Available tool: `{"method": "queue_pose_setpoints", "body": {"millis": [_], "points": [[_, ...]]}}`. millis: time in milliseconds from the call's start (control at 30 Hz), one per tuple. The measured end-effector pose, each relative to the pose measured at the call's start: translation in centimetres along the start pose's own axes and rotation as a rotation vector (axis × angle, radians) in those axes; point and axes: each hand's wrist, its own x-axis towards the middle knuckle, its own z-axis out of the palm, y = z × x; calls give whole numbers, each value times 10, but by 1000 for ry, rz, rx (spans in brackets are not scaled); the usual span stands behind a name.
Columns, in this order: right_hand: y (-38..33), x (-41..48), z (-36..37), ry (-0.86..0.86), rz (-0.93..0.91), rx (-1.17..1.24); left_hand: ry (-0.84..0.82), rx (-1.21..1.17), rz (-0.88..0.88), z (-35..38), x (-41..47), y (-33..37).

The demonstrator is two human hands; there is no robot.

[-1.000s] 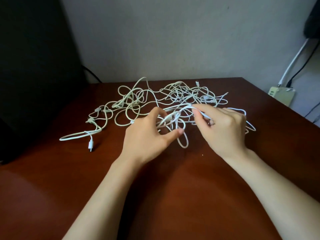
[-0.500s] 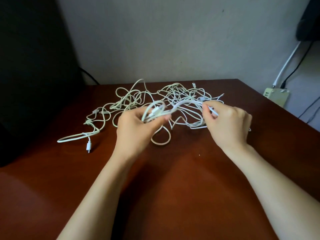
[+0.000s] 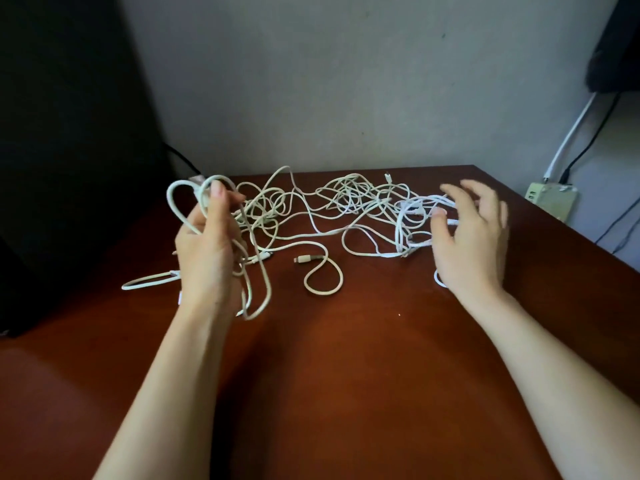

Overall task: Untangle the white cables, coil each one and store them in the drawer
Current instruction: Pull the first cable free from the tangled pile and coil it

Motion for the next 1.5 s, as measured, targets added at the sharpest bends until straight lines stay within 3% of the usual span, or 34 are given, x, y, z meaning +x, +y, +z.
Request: {"method": "queue_pose_setpoints", "body": {"millis": [233, 300, 467, 667, 867, 1067, 1233, 1400, 1500], "points": [[-51, -24, -7, 35, -524, 124, -228, 45, -26, 9, -7, 2], [-62, -35, -8, -127, -601, 226, -287, 49, -26, 11, -9, 4], [-80, -57, -11, -766, -306, 398, -411, 18, -64, 11, -12, 6], [-80, -71, -1, -1114, -438, 239, -517, -84, -137, 14, -15, 7], [-82, -74, 6, -978, -367, 450, -619, -81, -179, 20, -23, 1], [-84, -62, -1, -1056, 80, 943, -619, -161, -224, 18, -19, 2], [-84, -45, -11, -946, 335, 1328, -470, -176, -262, 17, -15, 6], [-73, -21, -22, -536, 326, 1363, -213, 112, -321, 14, -10, -2], [-59, -8, -24, -177, 253, 1037, -223, 212, -367, 13, -9, -9]]}}
